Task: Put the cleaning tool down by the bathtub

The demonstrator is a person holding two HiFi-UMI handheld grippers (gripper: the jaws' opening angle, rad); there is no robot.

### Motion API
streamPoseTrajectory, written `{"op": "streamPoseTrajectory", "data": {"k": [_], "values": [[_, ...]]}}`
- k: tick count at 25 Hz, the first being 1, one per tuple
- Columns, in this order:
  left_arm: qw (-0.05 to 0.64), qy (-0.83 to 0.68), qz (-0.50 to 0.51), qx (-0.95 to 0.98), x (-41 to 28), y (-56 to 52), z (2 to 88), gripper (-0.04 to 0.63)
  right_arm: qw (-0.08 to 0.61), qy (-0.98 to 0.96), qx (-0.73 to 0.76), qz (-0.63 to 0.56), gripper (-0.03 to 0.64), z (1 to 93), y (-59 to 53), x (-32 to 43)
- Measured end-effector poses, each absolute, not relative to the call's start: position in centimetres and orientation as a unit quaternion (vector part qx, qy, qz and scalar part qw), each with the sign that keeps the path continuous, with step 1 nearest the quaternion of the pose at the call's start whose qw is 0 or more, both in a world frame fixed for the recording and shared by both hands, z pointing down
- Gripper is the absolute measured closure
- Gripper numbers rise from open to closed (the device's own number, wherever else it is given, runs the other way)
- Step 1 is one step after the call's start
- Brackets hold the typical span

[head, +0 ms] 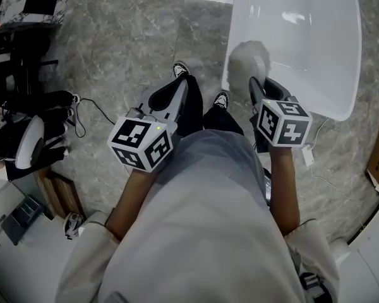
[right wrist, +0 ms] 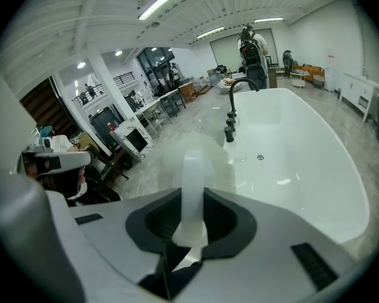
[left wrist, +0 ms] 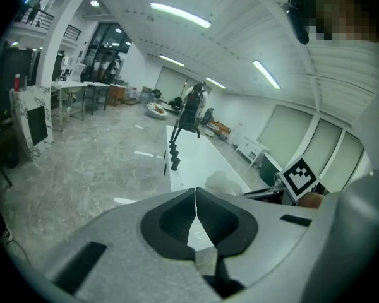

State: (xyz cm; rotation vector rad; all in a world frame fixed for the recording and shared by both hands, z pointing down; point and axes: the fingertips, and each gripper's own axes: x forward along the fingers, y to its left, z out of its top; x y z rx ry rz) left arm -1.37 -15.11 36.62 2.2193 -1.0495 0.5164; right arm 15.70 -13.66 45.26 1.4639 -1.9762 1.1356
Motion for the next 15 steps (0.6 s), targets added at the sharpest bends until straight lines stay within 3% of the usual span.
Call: {"op": "streamPoseTrajectory", "data": {"k": [15], "values": [[0.318, -0.415, 0.193, 0.831, -3.6, -16.3, 37.0, 0.586, 0.243, -0.703, 0.509, 0.433, 0.549, 49.2, -15.1, 14.2]]}}
